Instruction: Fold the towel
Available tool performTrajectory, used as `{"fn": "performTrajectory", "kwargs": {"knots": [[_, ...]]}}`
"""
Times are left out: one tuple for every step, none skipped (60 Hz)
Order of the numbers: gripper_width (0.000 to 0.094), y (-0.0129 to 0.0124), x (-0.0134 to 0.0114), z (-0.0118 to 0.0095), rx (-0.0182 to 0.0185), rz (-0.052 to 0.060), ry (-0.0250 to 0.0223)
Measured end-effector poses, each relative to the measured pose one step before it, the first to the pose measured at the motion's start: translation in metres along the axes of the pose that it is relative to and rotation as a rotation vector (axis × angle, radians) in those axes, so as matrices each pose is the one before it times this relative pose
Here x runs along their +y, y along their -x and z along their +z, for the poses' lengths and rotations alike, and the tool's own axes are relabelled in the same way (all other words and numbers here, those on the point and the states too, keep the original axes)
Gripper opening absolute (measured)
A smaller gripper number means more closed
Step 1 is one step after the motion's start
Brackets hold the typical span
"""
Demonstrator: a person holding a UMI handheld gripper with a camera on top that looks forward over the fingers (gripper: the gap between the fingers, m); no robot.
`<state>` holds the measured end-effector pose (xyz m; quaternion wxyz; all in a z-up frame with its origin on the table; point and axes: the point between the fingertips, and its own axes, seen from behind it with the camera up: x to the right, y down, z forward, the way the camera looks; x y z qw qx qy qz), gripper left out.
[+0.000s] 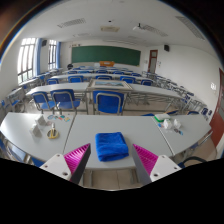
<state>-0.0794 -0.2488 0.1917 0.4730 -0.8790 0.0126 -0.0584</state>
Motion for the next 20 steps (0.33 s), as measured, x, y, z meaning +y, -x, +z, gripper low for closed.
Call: {"fn": "performTrajectory", "kwargs": {"knots": [[0.0853,0.0027,0.00153,-0.00716,0.00131,-0.003,-0.00273],[0.0854,0.00255,0.00175,-0.00686,0.00079,-0.0039,-0.00217],[0.0854,0.00189,0.00184,-0.00646,0.00083,-0.0045,-0.00168],[0.0856,0.00211,0.00238,-0.00634,0.00102,-0.0045,-0.00036],[0.0854,0.00155,0.00231,-0.00667,0.00169,-0.0023,0.00057],[0.0852,0.00212,0.00219,-0.0063,0.00027,-0.0005,0.00204],[0.0852,0.0019,0.00207,-0.00588,-0.00098,0.0011,0.00305],[0.0853,0.0019,0.00231,-0.00525,-0.00264,0.0021,0.00248],[0.0853,0.00175,0.00187,-0.00521,-0.00223,0.0017,0.00071],[0.0853,0.0012,0.00101,-0.00508,-0.00033,-0.0004,-0.00253],[0.0852,0.00062,0.00078,-0.00461,0.00213,-0.0022,-0.00375],[0.0854,0.00043,0.00081,-0.00391,0.00305,-0.0026,-0.00216],[0.0854,0.00083,0.0014,-0.00223,0.00077,-0.0005,-0.00036],[0.0849,0.00096,0.00031,-0.00345,0.00005,0.0013,0.00014],[0.0848,0.00076,-0.00027,-0.00327,0.00127,0.0007,-0.00135],[0.085,0.00041,-0.00056,-0.00276,0.00141,0.0015,-0.00339],[0.0851,0.00055,-0.00047,-0.00247,0.00113,0.0034,-0.0039],[0.0849,0.00075,-0.00068,-0.0025,0.00039,0.0041,-0.00302],[0.085,-0.00024,0.00092,-0.00197,0.0002,0.0032,-0.00121],[0.085,0.00091,-0.00003,-0.0018,-0.00059,0.003,-0.00119]]}}
